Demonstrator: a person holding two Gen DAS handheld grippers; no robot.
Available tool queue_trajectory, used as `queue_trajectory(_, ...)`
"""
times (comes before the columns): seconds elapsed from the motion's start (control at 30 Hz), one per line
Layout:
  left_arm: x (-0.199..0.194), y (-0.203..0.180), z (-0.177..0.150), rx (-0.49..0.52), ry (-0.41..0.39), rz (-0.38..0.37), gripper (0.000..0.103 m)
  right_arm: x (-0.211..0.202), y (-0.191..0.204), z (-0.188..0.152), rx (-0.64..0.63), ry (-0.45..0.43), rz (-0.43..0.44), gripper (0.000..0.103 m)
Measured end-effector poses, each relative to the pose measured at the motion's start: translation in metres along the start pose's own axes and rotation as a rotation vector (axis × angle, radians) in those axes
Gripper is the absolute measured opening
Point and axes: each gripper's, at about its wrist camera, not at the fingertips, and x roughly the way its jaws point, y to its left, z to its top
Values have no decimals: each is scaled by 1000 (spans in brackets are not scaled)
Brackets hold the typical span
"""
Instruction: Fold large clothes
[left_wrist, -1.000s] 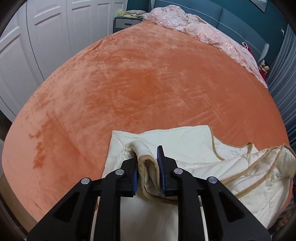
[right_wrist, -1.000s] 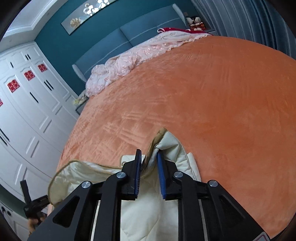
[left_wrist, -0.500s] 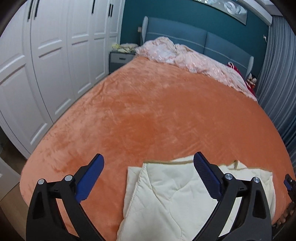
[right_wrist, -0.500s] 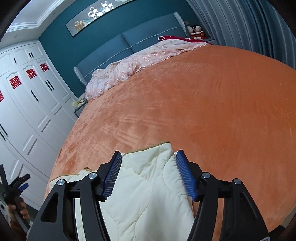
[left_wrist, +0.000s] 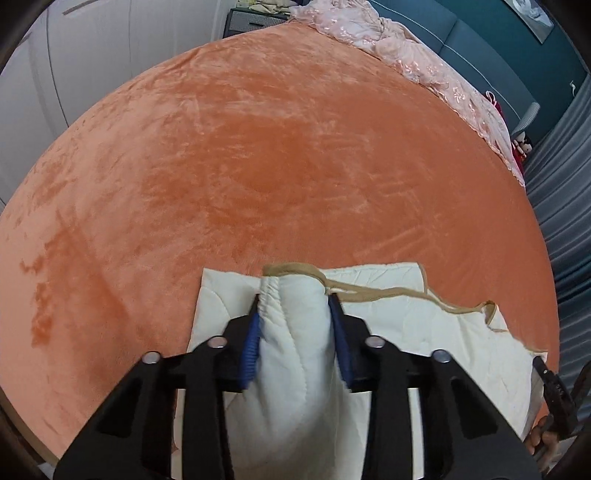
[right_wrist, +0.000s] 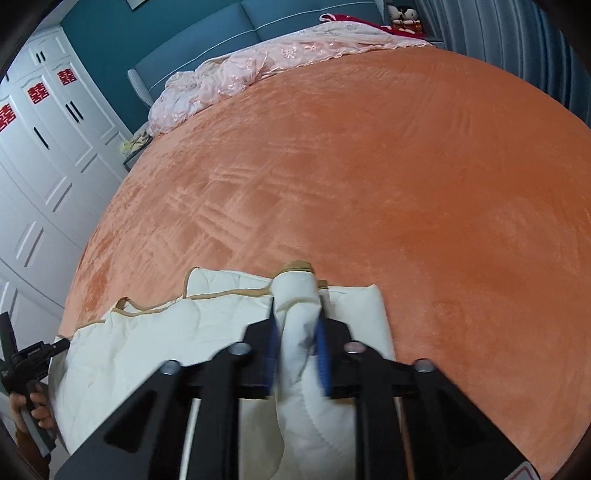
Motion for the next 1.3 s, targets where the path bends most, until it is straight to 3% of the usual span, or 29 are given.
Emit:
queue_trajectory(0.07, -2, -5, 10, 8, -33, 2, 16, -3, 4, 5, -1, -53, 2, 9)
queue_trajectory(0.2, 12, -17, 22, 42, -51, 43, 14, 2, 2, 18, 35, -102, -24, 8)
queue_trajectory(0.4, 58, -15, 20, 52, -10, 113, 15, 39, -13, 7, 52, -34, -86, 8)
queue_trajectory(0.57, 78, -8, 8, 64, -43, 140, 19, 60, -21, -1, 61, -14, -85, 8)
queue_trajectory(1.0, 89, -12, -2, 83, -124, 180, 19, 76, -24, -8, 74, -45, -65, 7)
queue_trajectory(1.2, 83, -14, 6, 67, -93, 189, 21, 72, -33, 0, 124, -41, -20, 9)
queue_trajectory(1.27, 64, -12, 18, 47, -116, 270, 48, 57, -38, 11, 160, -66, -38, 22)
queue_trajectory(1.3, 47, -9, 25, 34, -166, 291, 50, 42, -39, 16, 167, -119, -55, 28)
